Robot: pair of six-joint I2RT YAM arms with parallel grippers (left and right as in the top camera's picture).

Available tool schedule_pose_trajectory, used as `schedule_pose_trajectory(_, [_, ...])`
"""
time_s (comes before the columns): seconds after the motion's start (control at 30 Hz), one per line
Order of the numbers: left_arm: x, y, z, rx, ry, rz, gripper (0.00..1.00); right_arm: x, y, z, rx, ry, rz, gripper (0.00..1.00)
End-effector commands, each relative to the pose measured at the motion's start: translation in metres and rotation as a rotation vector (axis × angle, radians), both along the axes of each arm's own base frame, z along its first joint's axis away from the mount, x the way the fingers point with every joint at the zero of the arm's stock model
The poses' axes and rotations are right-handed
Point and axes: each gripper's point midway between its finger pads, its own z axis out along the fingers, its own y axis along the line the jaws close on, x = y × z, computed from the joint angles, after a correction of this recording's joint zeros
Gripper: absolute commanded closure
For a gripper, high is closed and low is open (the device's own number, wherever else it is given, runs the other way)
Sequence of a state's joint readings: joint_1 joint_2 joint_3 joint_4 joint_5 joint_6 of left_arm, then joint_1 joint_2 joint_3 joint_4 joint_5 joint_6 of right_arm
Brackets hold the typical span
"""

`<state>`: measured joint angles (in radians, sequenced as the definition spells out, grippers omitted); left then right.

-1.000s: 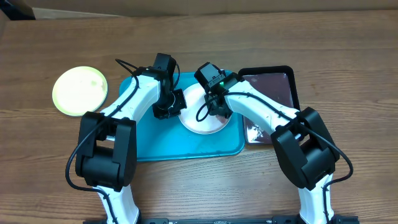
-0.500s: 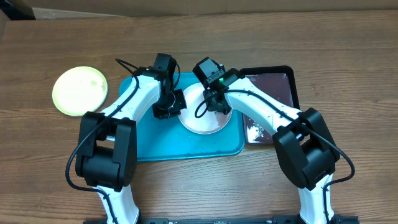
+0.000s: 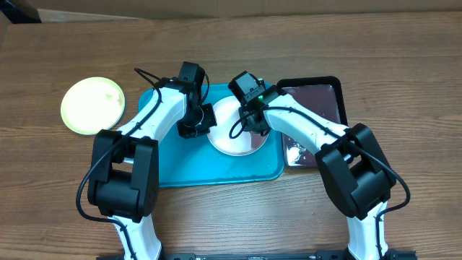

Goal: Clean dirty plates on tray and stack at the side
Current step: 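Scrub the white plate with the sponge while the left gripper holds it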

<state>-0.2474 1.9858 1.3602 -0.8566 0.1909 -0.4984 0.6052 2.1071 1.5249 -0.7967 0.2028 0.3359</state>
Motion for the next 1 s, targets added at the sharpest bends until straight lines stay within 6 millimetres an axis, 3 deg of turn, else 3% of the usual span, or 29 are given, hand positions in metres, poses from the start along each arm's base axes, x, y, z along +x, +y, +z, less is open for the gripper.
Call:
schedule_pose_trajectory(0.0, [0.000, 0.002, 0.001, 0.017, -0.007, -0.002, 0.96, 0.010, 0.003, 0.014, 0.053, -0.006, -0.019, 0.96])
schedule_pose_trajectory(0.17, [0.000, 0.003, 0.000, 0.021, -0.008, -0.001, 0.96, 0.014, -0.002, 0.018, 0.054, -0.009, -0.029, 0.96])
schedule_pose_trajectory(0.5, [0.001, 0.005, 0.000, 0.032, -0.012, 0.000, 0.96, 0.011, -0.024, 0.006, 0.025, 0.037, -0.069, 0.96])
schedule_pose_trajectory(0.97, [0.002, 0.005, 0.000, 0.030, -0.017, 0.000, 0.96, -0.030, -0.006, -0.037, 0.178, 0.180, -0.023, 0.96])
